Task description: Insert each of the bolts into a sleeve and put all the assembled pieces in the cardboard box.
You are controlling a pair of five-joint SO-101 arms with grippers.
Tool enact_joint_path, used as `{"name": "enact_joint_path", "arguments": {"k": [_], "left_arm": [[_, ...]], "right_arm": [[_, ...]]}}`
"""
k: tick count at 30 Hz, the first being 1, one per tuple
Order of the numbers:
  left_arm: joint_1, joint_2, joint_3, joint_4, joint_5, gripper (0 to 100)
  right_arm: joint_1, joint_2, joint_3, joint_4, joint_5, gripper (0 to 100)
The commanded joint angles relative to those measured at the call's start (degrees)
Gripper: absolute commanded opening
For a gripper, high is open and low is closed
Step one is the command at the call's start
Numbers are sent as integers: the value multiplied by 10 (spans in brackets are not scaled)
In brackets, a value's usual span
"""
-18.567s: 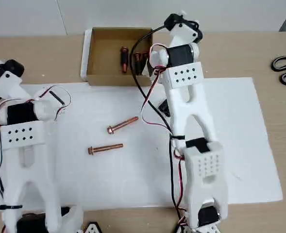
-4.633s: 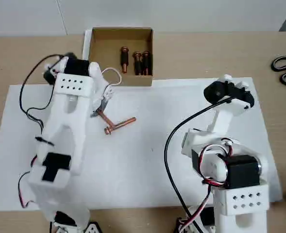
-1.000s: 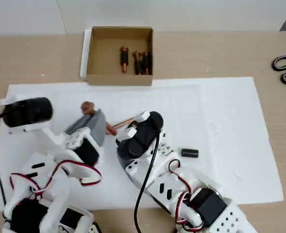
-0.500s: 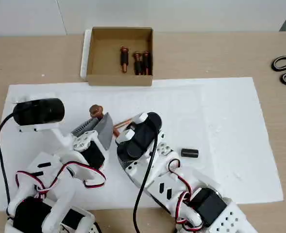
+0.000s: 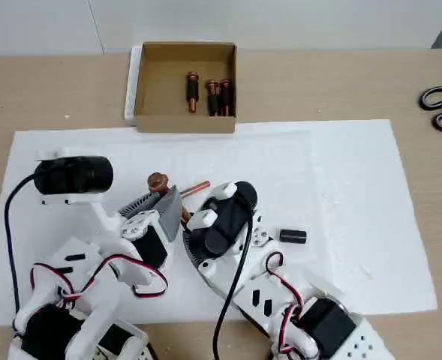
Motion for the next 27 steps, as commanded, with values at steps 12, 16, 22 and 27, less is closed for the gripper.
{"name": "enact_joint_path", "arguments": {"k": [12,16,22,27], "left_arm": [[69,-4,40,1,-4,7],[82,-4,62,1,-4,7],[89,-4,96,1,-5,7],[95,-4,97,-3,-25,9]], "right_arm": [[-1,-17,-1,-45,30,3],[-1,-17,0,-51,39,3],[-1,-17,0,-51,39,3],[-1,-17,8,-51,39,3]]}}
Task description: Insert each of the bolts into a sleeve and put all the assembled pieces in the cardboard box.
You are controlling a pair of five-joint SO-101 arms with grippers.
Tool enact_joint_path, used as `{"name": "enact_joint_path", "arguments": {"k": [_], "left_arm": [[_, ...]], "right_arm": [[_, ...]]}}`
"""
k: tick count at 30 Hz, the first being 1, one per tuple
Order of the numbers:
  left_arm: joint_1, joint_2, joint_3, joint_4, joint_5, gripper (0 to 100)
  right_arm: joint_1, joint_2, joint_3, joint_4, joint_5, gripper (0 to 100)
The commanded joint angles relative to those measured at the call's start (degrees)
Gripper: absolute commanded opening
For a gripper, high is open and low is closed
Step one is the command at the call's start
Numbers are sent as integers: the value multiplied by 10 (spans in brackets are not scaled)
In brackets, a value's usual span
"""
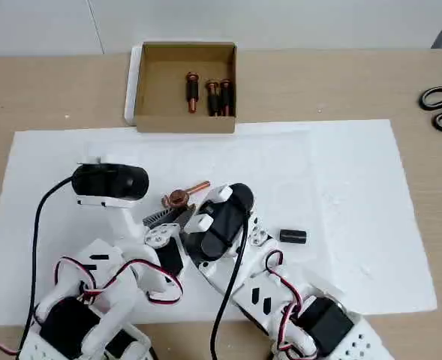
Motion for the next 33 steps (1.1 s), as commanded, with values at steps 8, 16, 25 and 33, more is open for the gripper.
{"name": "enact_joint_path", "arguments": {"k": [8,16,25,33], "left_arm": [[18,0,11,6,-13,192],[17,0,10,3,-13,198],[13,3,9,3,-43,200],[-70,4,10,-2,-105,200]], "right_arm": [[-3,-12,-1,-27,6,3],[-3,-12,-1,-28,6,3],[-3,-12,-1,-47,18,3],[-3,-12,-1,-45,18,3]]}}
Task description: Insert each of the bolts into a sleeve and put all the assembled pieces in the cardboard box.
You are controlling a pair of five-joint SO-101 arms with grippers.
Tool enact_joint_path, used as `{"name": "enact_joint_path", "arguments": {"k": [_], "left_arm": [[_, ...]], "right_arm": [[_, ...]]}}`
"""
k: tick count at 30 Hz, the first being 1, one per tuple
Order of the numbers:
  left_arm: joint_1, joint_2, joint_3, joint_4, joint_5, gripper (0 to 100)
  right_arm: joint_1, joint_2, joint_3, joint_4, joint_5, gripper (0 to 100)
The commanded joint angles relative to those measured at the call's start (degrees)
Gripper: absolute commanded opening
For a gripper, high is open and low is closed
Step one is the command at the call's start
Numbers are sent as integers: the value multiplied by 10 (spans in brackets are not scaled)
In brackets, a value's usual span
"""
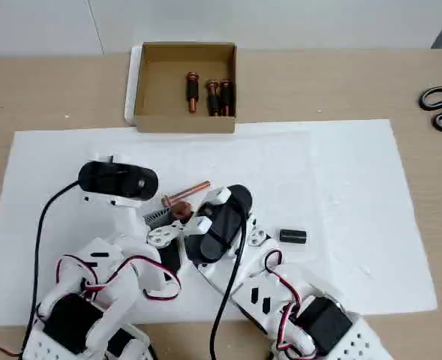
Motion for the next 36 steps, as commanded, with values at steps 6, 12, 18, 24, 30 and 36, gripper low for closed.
{"name": "enact_joint_path", "arguments": {"k": [6,12,18,24,30,36], "left_arm": [[-30,2,-4,-4,-29,200],[-30,3,-49,-4,-26,200],[-33,3,-91,-4,4,200],[-52,3,-105,-4,18,126],[-122,7,-95,-55,16,5],[-200,98,-99,-116,17,6]], "right_arm": [[-3,-9,-12,-31,6,3],[-3,-9,-11,-28,5,3],[-3,-10,8,-31,5,3],[14,-9,6,-31,5,3],[42,-9,4,-31,4,3],[136,2,4,-32,2,3]]}}
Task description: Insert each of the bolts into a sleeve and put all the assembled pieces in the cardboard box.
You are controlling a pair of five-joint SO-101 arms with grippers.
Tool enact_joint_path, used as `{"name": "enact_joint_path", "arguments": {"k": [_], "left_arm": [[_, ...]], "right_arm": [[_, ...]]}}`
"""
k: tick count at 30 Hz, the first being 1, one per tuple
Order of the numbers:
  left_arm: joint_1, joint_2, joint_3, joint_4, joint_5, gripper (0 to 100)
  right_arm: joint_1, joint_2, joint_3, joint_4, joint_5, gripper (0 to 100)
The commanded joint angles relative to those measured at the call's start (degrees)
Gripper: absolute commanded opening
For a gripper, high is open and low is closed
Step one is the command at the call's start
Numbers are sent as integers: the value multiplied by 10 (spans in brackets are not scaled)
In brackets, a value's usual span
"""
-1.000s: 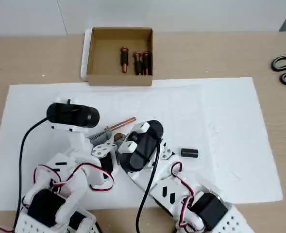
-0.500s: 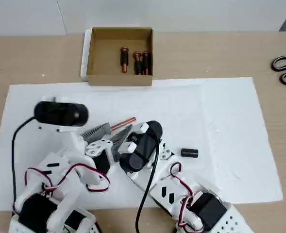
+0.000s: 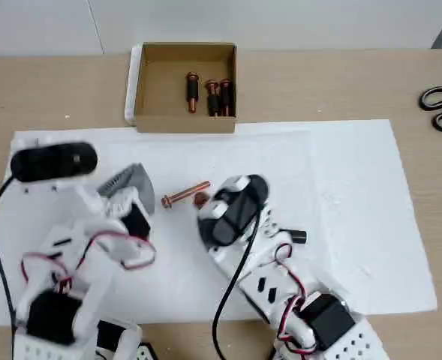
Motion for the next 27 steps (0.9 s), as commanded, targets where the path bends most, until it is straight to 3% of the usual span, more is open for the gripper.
{"name": "enact_joint_path", "arguments": {"k": [1,5,11,27], "left_arm": [[-49,59,-22,-51,4,6],[-76,156,-88,-73,5,6],[-113,302,-202,-70,12,6],[-129,574,-385,-72,-11,6]], "right_arm": [[70,14,-11,-24,2,3],[154,99,-43,-85,-15,3],[211,319,-167,-102,-107,3],[223,811,-577,-105,-142,3]]}}
